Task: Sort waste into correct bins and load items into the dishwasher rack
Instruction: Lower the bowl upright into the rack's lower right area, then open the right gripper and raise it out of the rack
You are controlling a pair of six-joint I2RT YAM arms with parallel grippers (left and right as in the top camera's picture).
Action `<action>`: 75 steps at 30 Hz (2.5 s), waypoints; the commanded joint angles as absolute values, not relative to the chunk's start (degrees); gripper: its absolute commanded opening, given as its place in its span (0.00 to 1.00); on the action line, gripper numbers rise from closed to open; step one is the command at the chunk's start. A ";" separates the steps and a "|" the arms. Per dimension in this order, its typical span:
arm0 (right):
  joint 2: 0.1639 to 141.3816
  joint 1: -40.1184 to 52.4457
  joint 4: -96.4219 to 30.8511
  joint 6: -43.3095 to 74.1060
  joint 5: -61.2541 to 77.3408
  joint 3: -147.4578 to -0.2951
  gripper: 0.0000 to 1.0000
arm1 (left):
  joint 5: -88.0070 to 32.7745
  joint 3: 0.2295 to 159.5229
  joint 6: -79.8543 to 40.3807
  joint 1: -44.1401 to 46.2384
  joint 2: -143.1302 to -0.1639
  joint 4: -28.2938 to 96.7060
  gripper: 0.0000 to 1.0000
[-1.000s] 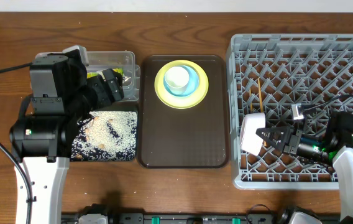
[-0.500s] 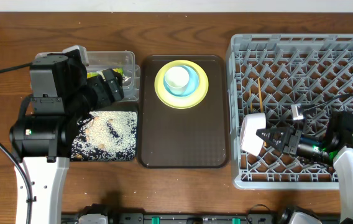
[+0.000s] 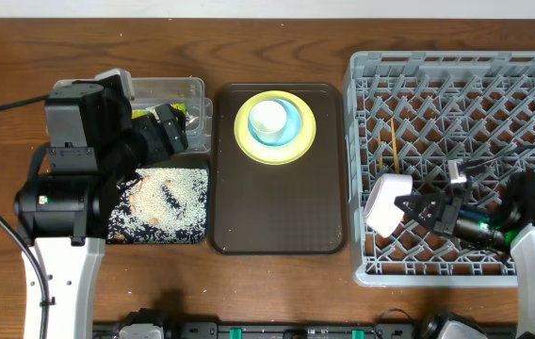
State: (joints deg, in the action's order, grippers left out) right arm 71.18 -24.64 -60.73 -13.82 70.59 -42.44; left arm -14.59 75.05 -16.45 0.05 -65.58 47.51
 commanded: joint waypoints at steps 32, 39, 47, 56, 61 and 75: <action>72.64 -32.93 -59.09 -0.54 38.09 -52.88 0.40 | -13.85 75.55 -15.90 -0.21 -65.91 47.46 0.92; 72.53 -29.21 -66.76 0.40 32.32 -67.09 0.43 | -13.85 75.55 -15.90 -0.21 -65.91 47.44 0.92; 72.55 -10.41 -70.22 6.94 15.49 -72.95 0.50 | -13.85 75.55 -15.90 -0.21 -65.91 47.46 0.92; 76.58 9.89 -64.79 16.14 1.65 -72.66 0.57 | -13.85 75.55 -15.90 -0.21 -65.91 47.46 0.92; 80.84 15.16 -61.52 17.37 0.43 -72.23 0.55 | -13.85 75.55 -15.90 -0.21 -65.91 47.46 0.92; 94.48 17.85 -54.50 17.37 1.58 -72.20 0.42 | -13.85 75.55 -15.90 -0.21 -65.91 47.46 0.92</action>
State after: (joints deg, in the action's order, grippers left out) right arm 92.86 16.75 -54.94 16.69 1.41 -72.01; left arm -14.59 75.05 -16.45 0.05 -65.58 47.51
